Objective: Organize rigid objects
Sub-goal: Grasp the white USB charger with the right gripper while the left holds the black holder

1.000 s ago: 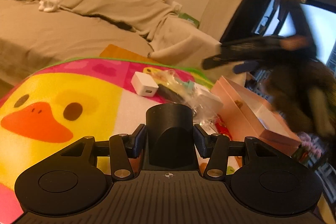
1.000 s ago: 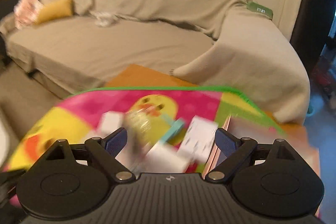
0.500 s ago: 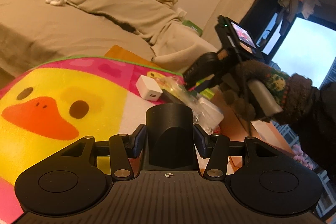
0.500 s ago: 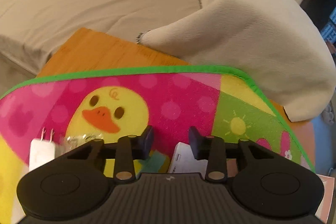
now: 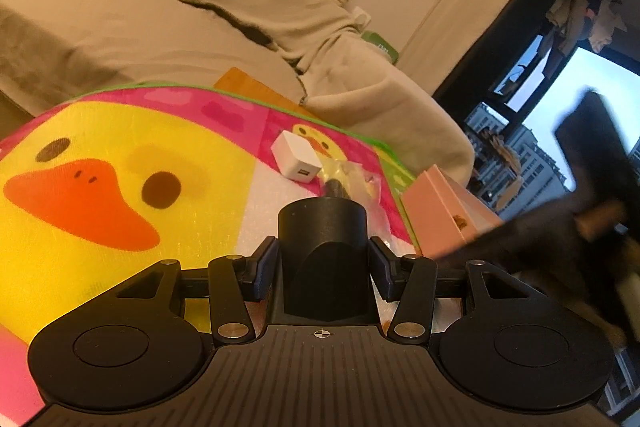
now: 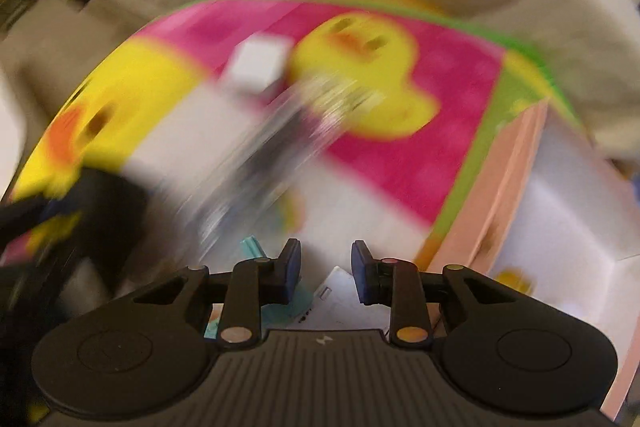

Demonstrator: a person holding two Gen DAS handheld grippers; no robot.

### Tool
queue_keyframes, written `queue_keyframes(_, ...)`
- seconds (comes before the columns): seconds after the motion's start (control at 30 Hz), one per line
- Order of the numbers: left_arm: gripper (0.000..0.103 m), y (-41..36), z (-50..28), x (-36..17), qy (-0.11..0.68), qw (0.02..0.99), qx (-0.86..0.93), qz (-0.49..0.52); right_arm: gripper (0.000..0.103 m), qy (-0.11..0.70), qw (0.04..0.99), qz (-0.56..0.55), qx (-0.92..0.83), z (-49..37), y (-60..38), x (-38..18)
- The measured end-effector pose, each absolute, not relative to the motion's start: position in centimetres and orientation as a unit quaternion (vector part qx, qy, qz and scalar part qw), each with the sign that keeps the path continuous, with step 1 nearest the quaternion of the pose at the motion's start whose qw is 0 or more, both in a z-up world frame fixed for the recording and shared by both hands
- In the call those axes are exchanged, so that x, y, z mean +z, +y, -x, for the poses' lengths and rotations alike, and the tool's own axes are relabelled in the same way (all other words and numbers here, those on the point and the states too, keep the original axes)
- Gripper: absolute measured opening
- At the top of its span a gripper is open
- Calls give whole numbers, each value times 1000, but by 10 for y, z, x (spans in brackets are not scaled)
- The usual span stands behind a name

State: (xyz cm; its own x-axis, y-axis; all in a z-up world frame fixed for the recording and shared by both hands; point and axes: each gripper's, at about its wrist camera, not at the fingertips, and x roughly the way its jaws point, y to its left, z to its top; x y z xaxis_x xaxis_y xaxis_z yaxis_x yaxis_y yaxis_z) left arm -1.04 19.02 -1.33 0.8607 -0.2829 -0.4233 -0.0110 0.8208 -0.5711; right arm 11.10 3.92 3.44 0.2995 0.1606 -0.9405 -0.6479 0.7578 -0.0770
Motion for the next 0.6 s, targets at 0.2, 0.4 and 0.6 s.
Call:
queue_keyframes(0.2, 54, 191, 10, -13, 254, 920, -63, 292, 53, 458, 820, 191, 286, -103, 50, 75)
queue_keyframes(0.4, 54, 182, 11, -10, 250, 929, -69, 265, 54, 425, 853, 127, 276, -160, 98, 73)
queue_keyframes(0.6, 54, 185, 15, -12, 245, 927, -76, 275, 37, 482, 819, 152, 273, -186, 132, 34)
